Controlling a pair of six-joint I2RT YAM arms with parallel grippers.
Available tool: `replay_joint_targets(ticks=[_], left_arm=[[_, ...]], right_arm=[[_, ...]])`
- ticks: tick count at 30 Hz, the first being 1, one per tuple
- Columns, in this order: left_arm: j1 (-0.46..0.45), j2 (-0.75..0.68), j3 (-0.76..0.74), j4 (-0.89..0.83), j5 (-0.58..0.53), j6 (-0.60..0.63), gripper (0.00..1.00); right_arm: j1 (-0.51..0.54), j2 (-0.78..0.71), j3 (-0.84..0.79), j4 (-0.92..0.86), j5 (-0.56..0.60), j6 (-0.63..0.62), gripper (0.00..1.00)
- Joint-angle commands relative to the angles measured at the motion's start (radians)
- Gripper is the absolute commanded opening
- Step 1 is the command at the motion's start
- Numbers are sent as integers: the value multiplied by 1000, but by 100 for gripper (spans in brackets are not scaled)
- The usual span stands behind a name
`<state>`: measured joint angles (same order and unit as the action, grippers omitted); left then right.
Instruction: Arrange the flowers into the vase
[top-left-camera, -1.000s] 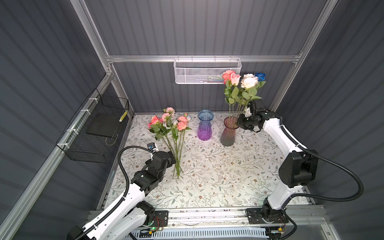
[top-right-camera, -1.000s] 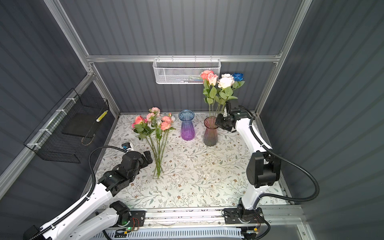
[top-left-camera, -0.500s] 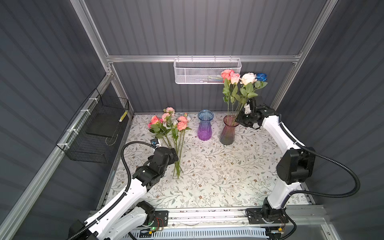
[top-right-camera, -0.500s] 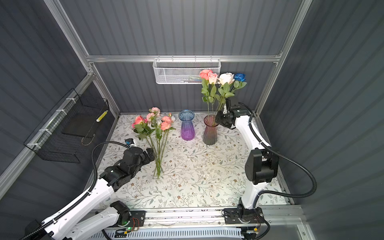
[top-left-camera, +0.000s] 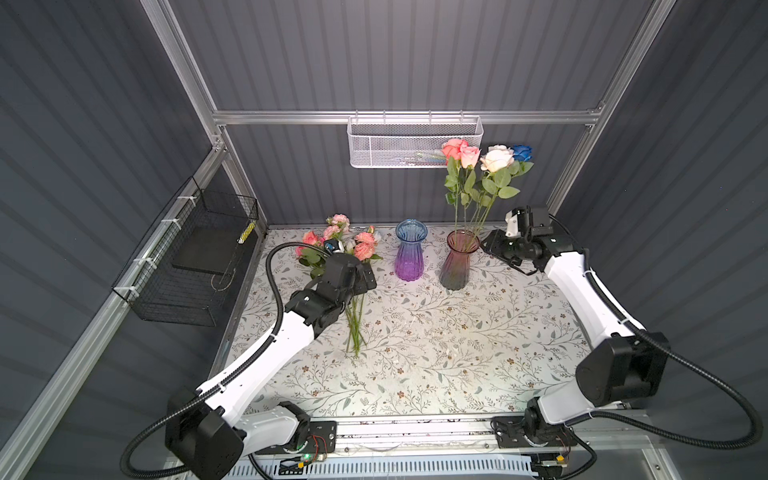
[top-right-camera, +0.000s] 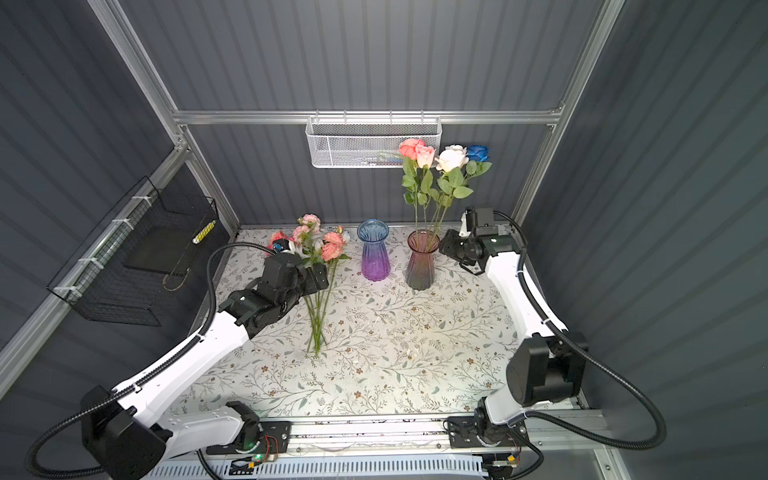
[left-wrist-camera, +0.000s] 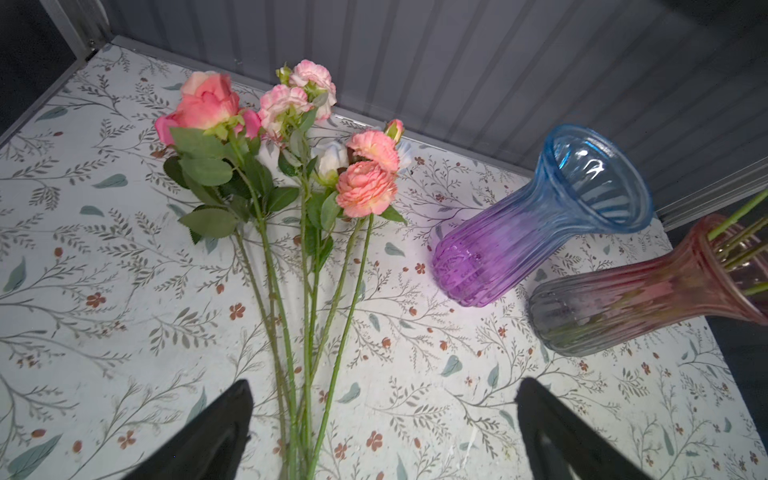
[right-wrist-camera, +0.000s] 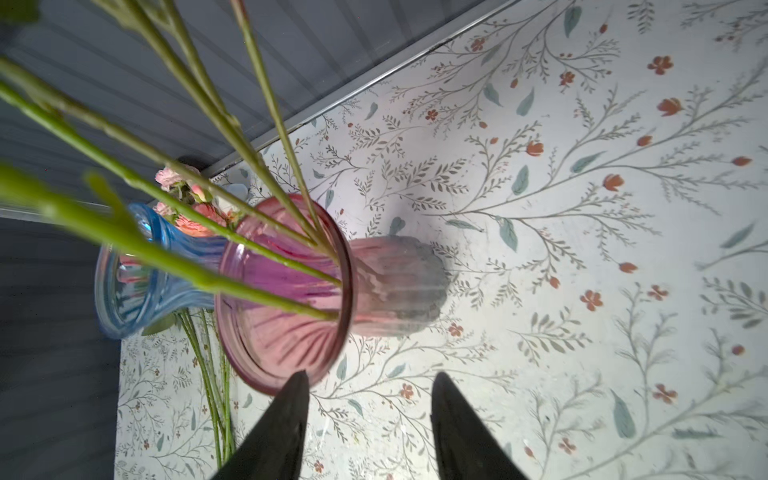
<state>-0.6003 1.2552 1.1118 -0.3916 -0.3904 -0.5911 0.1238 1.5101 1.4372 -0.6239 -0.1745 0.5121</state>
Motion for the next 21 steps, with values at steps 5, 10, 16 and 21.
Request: replay_joint_targets(ticks=[5, 10, 16, 21], left_arm=[[32, 126, 187, -27, 7, 82, 99], [40, 178, 205, 22, 31, 37, 99], [40, 219, 186, 33, 36, 53, 99], [42, 257, 226, 4, 42, 77, 99]], right_arm=[[-3, -137, -164, 80, -6, 16, 52], [4, -156, -173, 101, -25, 23, 53], [15, -160, -173, 155, -49, 46, 53], [37, -147, -185, 180, -52, 50, 54]])
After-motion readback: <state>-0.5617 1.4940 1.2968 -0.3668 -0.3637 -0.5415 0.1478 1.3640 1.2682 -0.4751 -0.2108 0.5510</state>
